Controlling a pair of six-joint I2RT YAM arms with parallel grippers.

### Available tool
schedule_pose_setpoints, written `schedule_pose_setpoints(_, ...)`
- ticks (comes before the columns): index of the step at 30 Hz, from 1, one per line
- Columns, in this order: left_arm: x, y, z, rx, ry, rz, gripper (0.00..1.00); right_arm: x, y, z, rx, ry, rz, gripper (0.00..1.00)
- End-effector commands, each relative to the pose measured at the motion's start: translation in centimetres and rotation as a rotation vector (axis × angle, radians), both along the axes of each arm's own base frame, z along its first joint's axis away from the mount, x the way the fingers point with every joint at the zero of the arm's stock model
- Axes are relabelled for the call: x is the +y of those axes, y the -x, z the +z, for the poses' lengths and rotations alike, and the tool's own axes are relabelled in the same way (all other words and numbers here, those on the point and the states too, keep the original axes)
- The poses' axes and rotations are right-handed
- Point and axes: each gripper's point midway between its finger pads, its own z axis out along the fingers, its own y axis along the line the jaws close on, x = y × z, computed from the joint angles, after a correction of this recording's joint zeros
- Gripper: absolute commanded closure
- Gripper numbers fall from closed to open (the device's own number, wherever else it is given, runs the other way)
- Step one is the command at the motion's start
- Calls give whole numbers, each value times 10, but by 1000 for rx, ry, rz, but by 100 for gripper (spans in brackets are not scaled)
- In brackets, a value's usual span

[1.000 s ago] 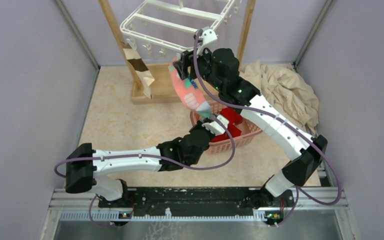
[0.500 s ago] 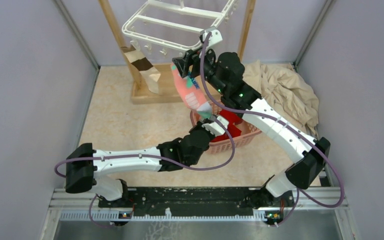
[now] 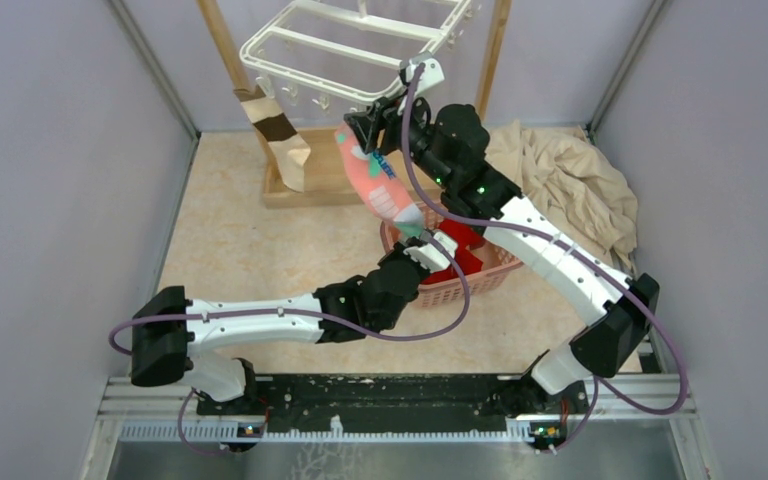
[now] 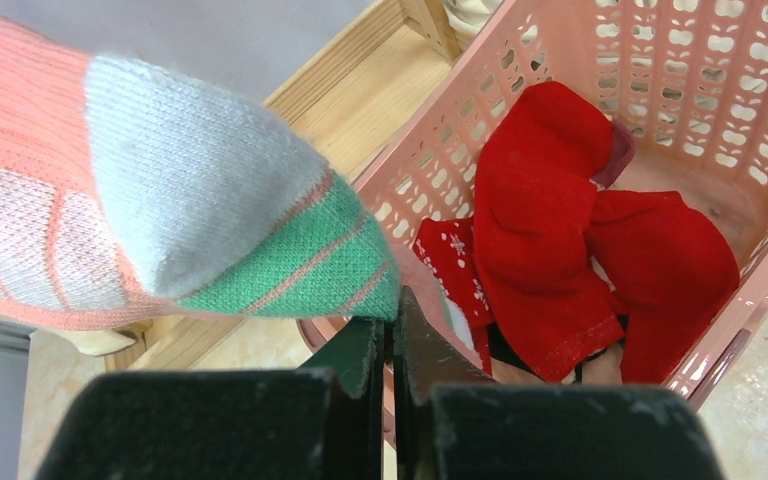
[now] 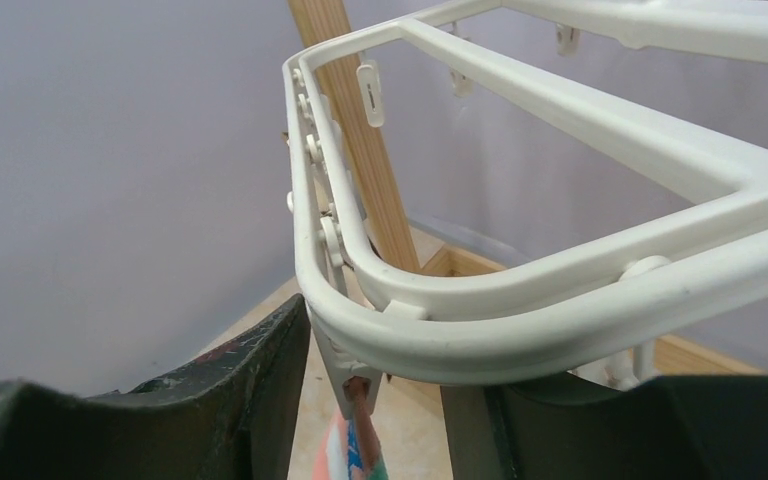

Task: Remove the socks clipped to the hanger
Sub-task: Remove the sock from the hanger.

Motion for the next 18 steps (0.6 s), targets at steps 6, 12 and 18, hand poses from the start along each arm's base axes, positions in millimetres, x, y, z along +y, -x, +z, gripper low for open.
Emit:
schedule_pose_setpoints(6, 0, 0, 7, 1, 47, -2, 99, 1, 6, 43, -88, -86, 34, 59)
schedule_pose_setpoints(12, 0, 0, 6, 2, 45, -4, 99, 3, 5, 46, -93, -100, 41, 60)
schedule_pose_setpoints(18, 1, 0, 7, 2, 49, -3, 99, 2, 5, 48, -96, -108, 36, 43)
